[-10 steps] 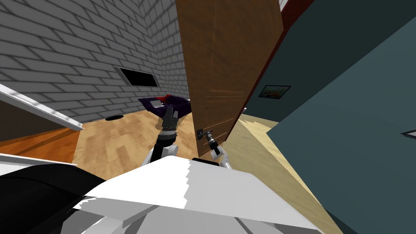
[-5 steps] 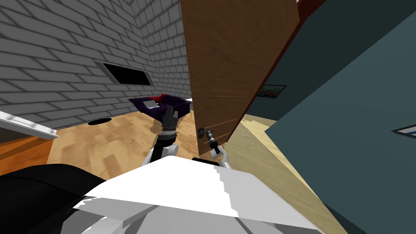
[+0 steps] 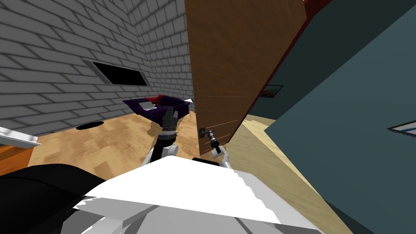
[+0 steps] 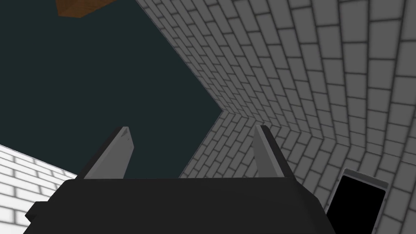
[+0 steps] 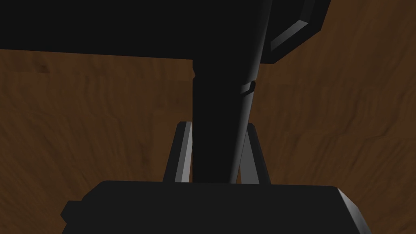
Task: Push the door open
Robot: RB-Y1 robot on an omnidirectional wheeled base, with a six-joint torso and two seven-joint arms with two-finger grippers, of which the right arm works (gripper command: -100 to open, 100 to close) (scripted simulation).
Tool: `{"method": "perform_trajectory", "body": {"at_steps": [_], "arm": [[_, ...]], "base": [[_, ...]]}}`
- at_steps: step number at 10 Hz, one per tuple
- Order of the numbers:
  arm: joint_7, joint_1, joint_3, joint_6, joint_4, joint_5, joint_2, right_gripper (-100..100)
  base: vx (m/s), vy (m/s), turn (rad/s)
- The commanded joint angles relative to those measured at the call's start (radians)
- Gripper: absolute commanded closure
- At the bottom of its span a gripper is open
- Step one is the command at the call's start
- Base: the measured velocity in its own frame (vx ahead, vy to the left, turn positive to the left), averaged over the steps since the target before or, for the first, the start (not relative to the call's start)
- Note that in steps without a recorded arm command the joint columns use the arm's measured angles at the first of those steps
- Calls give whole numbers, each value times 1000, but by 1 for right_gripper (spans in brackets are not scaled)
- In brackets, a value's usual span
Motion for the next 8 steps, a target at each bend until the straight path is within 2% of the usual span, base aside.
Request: {"method": "perform_trajectory", "body": {"at_steps": [1, 5, 7, 8], "arm": [[4, -10, -29, 4, -3, -6, -21, 100], [13, -16, -69, 3, 3, -16, -30, 100], [18, -18, -91, 3, 6, -22, -19, 100], [21, -20, -105, 2, 8, -26, -6, 100]], "base": [[163, 197, -116], [94, 159, -58], [82, 208, -81], [63, 193, -105]]}}
